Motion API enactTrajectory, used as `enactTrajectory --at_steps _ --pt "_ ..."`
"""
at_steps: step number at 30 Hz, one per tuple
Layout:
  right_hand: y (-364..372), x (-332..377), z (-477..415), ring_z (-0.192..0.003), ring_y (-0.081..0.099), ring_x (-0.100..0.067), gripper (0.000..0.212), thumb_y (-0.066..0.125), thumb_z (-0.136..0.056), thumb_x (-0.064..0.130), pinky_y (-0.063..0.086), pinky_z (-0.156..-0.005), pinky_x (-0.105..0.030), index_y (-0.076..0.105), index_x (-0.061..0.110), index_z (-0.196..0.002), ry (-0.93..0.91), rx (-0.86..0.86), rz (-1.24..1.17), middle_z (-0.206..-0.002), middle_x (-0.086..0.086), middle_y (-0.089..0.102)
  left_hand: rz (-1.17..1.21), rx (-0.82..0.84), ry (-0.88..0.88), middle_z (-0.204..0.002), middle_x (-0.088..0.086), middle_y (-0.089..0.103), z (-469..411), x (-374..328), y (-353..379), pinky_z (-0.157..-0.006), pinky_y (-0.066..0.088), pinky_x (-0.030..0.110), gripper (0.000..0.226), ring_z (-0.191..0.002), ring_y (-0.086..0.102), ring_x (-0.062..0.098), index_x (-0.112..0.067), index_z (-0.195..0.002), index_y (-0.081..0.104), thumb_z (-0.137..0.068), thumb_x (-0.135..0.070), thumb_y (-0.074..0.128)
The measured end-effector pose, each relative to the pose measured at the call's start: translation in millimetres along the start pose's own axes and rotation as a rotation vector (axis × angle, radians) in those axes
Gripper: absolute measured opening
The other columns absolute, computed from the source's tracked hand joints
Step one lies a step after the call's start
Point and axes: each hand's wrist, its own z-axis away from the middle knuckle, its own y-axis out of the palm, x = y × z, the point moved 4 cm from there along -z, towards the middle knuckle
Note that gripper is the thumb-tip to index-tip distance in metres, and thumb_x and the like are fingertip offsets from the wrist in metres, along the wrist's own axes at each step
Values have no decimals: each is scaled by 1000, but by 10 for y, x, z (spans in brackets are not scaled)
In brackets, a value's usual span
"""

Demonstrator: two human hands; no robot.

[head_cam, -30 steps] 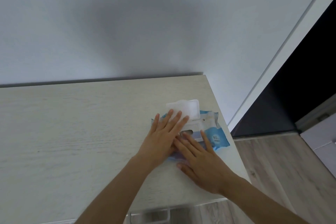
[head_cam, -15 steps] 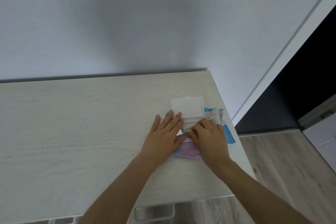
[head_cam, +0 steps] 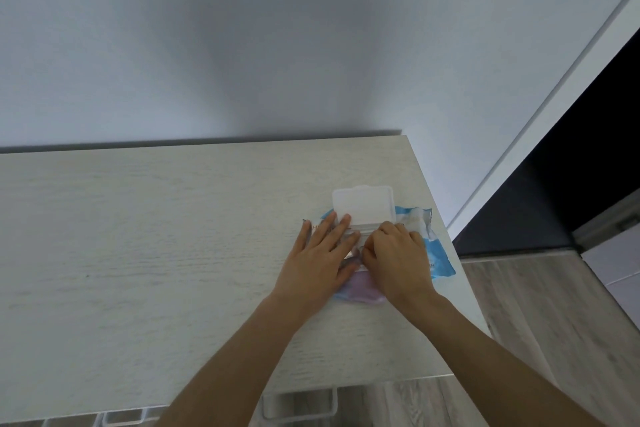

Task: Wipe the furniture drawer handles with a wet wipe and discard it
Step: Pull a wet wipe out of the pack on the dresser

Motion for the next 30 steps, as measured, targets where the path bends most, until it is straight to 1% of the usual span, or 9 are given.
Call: enactTrajectory --at_steps 2,3,4,6,10,16,20,24,30 --pt "-40 13 3 -78 63 -21 25 85 -69 24 53 -78 -36 67 11 -81 23 48 36 -82 -6 65 5 8 -4 -130 6 58 -2 0 -4 -90 45 55 52 -121 53 27 -18 -117 65 -89 -44 31" --pt "-61 17 0 -95 59 -19 23 72 -83 28 47 -92 -33 65 13 -98 26 107 74 -100 -5 63 5 11 -3 -130 6 58 -4 2 -5 -90 46 55 52 -121 53 27 -18 -117 65 -88 -44 31" --pt "-68 9 7 -107 53 -17 26 61 -91 32 39 -100 -30 60 15 -111 2 139 89 -113 -2 58 6 14 -1 -130 6 58 -5 2 -6 -90 46 55 52 -121 53 27 -18 -117 65 -88 -44 32" --pt "-87 20 4 -116 47 -15 32 53 -95 35 33 -105 -28 53 17 -121 -35 188 100 -123 -2 52 8 19 -2 -130 7 58 -5 2 -8 -91 45 55 52 -121 52 28 -17 -117 65 -88 -44 32" --pt "-96 91 -59 -111 49 -18 23 51 -97 27 37 -101 -29 56 13 -114 -57 236 120 -118 -6 54 9 27 -5 -129 6 58 -11 -1 -20 -92 42 53 52 -121 53 28 -18 -116 66 -88 -43 31" --pt "-87 -20 -140 -97 53 -18 22 47 -98 23 45 -89 -28 61 7 -102 -12 225 -51 -108 -9 58 22 46 1 -127 6 60 -28 -3 -51 -92 43 52 50 -119 54 27 -17 -114 67 -87 -44 33" --pt "-135 -48 -137 -84 45 -13 17 49 -96 21 42 -83 -24 60 8 -91 -2 213 -158 -101 -8 58 29 80 -7 -128 6 59 -23 14 -51 -91 44 54 52 -120 54 27 -17 -114 66 -88 -45 32" --pt "-183 -38 -112 -88 47 -13 17 51 -95 22 44 -90 -26 59 8 -92 -27 222 -214 -102 -7 58 24 92 -1 -127 5 60 -35 14 -77 -92 44 51 51 -119 55 26 -18 -114 67 -86 -44 33" --pt "-216 -25 -73 -109 48 -15 27 46 -99 32 38 -101 -25 60 14 -113 -103 259 -128 -120 -2 54 61 233 -27 -125 5 62 -36 9 -108 -92 43 48 51 -117 56 27 -19 -113 67 -84 -44 33"
